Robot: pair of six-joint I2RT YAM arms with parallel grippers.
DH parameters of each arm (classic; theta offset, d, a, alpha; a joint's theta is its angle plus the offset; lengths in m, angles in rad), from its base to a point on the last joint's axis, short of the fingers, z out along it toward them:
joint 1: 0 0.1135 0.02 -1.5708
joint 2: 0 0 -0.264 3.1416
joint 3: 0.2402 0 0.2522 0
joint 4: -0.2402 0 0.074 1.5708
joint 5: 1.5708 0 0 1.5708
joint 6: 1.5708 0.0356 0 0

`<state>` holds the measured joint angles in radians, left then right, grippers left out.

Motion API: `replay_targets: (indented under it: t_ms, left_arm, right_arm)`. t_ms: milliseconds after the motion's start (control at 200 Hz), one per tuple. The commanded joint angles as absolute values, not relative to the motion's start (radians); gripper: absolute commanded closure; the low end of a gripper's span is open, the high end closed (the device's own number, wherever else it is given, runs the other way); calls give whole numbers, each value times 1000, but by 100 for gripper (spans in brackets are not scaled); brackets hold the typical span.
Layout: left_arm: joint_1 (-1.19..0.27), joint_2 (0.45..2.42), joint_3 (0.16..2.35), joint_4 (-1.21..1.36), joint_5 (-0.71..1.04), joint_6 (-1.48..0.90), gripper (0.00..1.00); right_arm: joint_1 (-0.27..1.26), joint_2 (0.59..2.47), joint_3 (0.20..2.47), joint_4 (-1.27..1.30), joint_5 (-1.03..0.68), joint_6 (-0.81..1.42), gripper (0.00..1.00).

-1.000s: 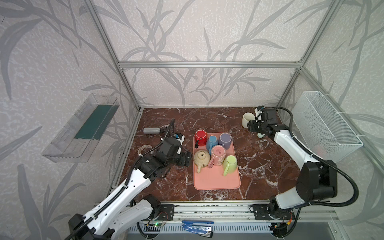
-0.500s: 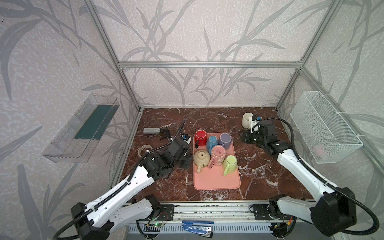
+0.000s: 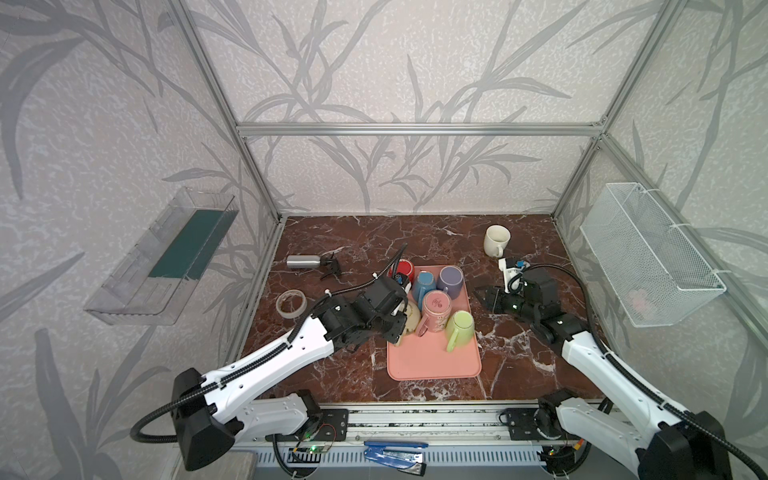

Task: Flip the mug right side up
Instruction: 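Open the right gripper and withdraw it while the left gripper moves over the tray, then lower the left gripper onto the upside-down pink ghost-print mug's base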

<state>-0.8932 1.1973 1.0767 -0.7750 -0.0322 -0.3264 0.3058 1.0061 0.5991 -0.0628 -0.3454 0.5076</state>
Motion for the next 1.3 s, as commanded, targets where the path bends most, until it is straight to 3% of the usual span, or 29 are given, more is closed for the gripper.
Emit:
replay_targets:
  t_ms: [0,195,450,1295]
  left_arm:
    - [-900,1236,1120,-758,-11,-281,63]
    - [-911,1334,1176,-758,10,-257,63]
    - [-915,1439,1224,-731,54,-229,52]
    - [-913,1736,1378,-772,64,-167,50]
  right_arm:
    - [307,1015,573,40,-437,571,48]
    - [262,1049,492,184,-540,684,48]
    - [202,1036,424,281,-588,756,49]
    - [150,1050,351,402,-588,827,54]
